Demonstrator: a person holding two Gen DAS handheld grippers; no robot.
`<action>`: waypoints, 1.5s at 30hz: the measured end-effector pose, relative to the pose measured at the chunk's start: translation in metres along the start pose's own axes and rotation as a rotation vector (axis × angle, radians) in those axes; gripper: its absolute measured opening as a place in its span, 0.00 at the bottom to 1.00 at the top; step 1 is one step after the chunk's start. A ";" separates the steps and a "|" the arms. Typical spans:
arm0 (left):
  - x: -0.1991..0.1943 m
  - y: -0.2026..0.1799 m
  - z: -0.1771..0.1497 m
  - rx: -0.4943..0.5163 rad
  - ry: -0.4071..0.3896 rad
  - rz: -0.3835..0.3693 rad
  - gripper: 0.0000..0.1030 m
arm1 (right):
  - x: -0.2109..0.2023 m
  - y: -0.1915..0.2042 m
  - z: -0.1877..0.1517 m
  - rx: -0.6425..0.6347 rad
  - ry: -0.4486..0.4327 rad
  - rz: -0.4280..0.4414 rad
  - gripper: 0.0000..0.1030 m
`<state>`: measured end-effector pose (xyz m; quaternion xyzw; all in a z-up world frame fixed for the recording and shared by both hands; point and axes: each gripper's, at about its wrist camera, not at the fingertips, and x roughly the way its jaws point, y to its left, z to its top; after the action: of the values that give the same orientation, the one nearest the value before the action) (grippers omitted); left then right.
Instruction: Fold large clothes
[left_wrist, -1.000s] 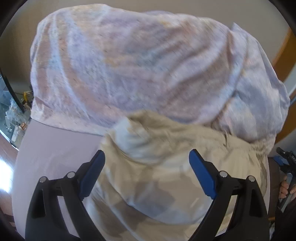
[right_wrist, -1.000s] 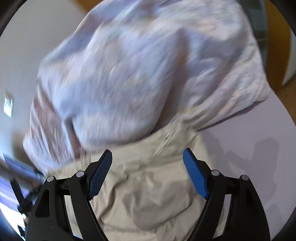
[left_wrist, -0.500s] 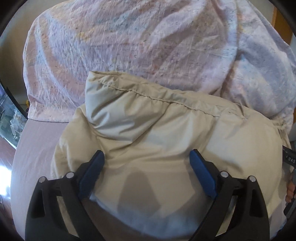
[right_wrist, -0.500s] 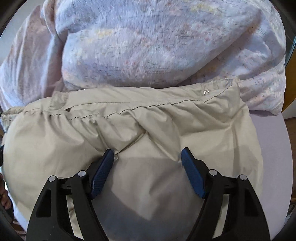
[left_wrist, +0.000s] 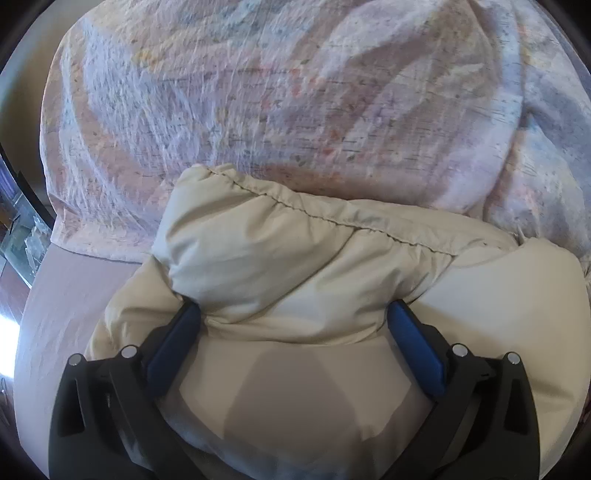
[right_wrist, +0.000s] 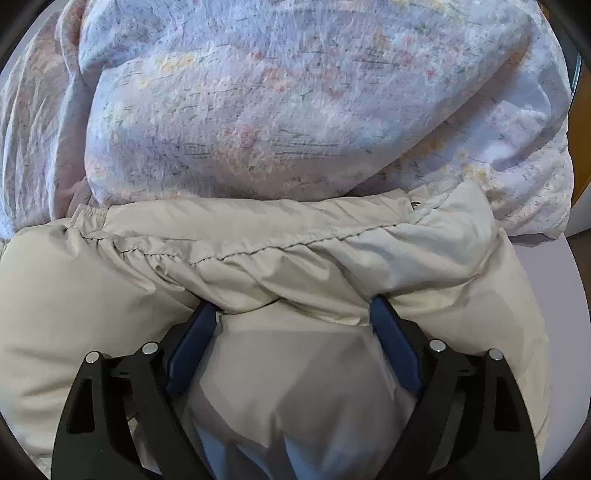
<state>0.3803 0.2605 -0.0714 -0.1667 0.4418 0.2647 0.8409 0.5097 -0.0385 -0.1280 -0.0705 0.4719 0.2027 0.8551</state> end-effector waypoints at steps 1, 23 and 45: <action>0.001 0.000 0.001 -0.002 0.000 0.000 0.98 | 0.000 -0.002 0.001 0.002 -0.002 -0.001 0.86; 0.043 -0.003 -0.018 -0.027 -0.061 -0.020 0.98 | 0.010 0.004 0.000 0.025 -0.111 -0.010 0.96; 0.059 -0.004 -0.043 -0.032 -0.079 -0.017 0.98 | 0.015 0.001 0.000 0.042 -0.113 0.004 0.99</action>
<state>0.3821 0.2529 -0.1443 -0.1733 0.4024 0.2711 0.8571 0.5167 -0.0335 -0.1400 -0.0400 0.4273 0.1983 0.8812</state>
